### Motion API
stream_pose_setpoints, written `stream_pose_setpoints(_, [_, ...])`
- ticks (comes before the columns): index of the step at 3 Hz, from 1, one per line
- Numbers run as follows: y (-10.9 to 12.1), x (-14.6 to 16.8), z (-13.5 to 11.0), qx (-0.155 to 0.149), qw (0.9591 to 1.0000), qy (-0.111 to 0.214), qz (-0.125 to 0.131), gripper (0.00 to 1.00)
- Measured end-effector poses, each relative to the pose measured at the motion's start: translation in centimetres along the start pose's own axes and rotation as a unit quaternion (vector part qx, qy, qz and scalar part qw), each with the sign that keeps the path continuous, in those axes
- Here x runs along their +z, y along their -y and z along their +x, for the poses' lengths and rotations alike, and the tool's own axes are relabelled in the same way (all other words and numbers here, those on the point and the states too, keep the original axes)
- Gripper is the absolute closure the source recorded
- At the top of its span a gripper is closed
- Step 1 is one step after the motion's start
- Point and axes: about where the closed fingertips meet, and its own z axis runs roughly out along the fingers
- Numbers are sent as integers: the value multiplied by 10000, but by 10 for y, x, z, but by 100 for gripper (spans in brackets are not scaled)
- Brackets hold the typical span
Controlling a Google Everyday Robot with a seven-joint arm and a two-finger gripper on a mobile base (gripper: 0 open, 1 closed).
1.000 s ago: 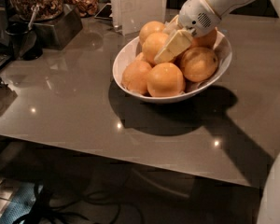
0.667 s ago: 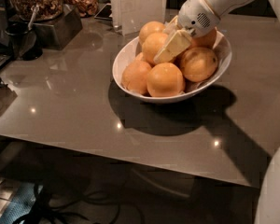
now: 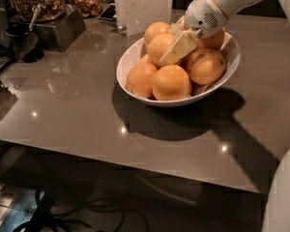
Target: Pick orange from white bowl
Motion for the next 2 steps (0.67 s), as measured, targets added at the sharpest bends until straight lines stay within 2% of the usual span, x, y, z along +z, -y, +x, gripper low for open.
stream_pose_setpoints(1, [0, 0, -1, -1, 10000, 1, 1, 100])
stream_pose_setpoints(2, [-2, -7, -4, -155, 9997, 149, 83, 100])
